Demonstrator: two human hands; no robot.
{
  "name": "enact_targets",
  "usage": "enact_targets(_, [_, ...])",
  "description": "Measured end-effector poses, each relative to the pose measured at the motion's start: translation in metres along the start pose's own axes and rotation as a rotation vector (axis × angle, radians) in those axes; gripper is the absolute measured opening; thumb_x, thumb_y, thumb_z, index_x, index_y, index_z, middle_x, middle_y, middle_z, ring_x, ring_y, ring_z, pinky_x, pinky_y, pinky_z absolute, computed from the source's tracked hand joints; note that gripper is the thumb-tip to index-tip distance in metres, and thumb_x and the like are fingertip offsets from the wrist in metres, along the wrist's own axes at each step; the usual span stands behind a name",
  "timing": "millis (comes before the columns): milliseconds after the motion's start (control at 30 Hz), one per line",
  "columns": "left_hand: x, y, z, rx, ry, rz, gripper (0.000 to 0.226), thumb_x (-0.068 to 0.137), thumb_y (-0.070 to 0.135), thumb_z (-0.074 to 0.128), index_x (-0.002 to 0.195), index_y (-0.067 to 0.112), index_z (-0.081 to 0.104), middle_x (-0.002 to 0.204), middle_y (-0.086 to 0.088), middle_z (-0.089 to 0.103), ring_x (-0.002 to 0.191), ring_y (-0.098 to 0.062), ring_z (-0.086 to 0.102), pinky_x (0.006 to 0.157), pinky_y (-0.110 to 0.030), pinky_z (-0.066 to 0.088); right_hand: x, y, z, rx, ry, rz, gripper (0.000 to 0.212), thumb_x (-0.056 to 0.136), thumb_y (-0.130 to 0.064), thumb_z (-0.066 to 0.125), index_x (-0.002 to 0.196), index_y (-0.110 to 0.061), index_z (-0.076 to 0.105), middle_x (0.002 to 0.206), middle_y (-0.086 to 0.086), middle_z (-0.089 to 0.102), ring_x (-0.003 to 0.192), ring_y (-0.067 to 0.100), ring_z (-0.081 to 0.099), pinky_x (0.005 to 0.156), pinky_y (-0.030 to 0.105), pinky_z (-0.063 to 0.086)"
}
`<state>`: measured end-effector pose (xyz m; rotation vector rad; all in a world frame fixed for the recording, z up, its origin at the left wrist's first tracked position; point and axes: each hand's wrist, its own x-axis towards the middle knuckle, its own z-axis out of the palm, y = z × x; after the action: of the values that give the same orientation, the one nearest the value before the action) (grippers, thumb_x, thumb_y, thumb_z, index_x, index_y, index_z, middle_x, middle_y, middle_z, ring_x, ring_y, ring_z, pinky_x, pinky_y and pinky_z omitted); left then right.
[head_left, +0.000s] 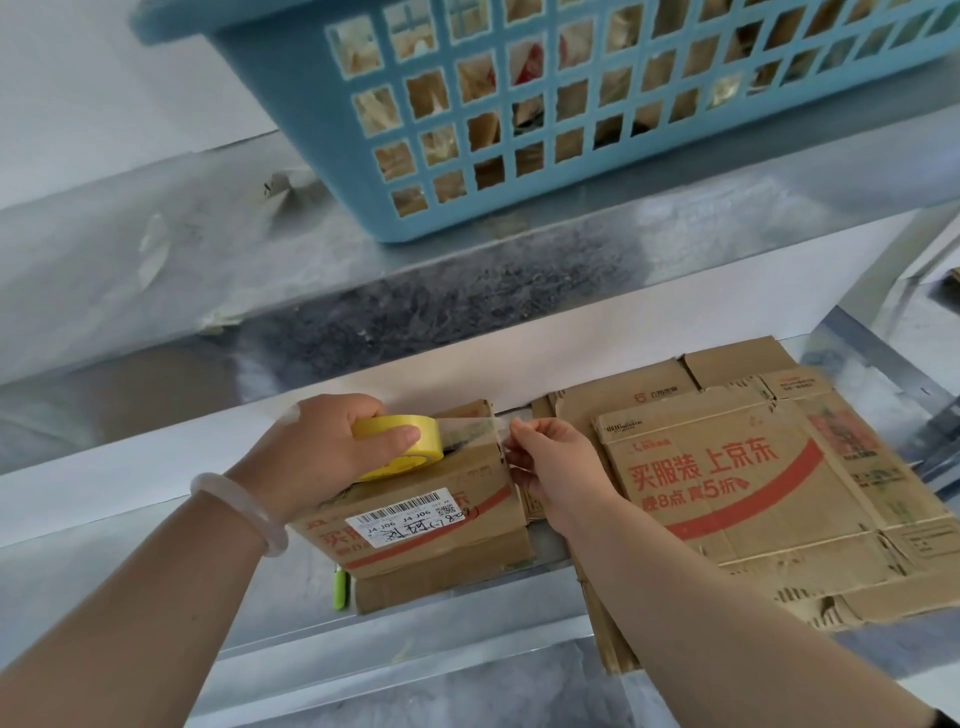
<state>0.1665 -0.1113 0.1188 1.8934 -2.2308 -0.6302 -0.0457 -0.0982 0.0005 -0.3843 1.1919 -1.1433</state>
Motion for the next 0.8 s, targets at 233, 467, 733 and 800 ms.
enact_targets(233, [0.0,0.004,0.0,0.053,-0.001,0.012,0.033,0.081,0.063,0.057,0.074,0.031,0.064,0.068,0.009,0.065,0.067,-0.008,0.062,0.064,-0.035,0.052,-0.005,0.0,0.009,0.015,0.079,0.134,0.022,0.086,-0.017,0.073,0.102,-0.007,0.062,0.086,0.006,0.066,0.068,0.013,0.057,0.082,0.034,0.057])
enact_targets(467, [-0.006,0.002,0.002,0.044,-0.027,0.004,0.032,0.081,0.062,0.057,0.078,0.031,0.063,0.075,0.008,0.065,0.072,-0.01,0.062,0.067,-0.038,0.053,-0.003,0.009,-0.004,0.02,0.024,0.386,0.039,0.077,-0.032,0.081,0.104,-0.019,0.055,0.086,0.007,0.066,0.064,0.012,0.049,0.053,0.022,0.046])
enact_targets(733, [-0.007,-0.001,0.002,0.04,-0.021,0.011,0.031,0.081,0.064,0.055,0.078,0.034,0.061,0.077,0.01,0.064,0.073,-0.009,0.061,0.065,-0.033,0.051,0.0,0.025,-0.014,-0.165,0.125,0.251,0.026,0.09,-0.001,0.064,0.114,-0.011,0.06,0.095,0.009,0.068,0.075,0.018,0.065,0.068,0.033,0.059])
enact_targets(800, [-0.006,-0.002,0.001,0.038,-0.018,0.019,0.031,0.081,0.065,0.055,0.078,0.034,0.061,0.077,0.011,0.063,0.073,-0.009,0.061,0.066,-0.034,0.051,-0.005,0.018,-0.011,-0.396,0.183,-0.018,0.028,0.096,-0.015,0.059,0.122,-0.025,0.057,0.116,-0.001,0.064,0.097,0.015,0.064,0.08,0.031,0.056])
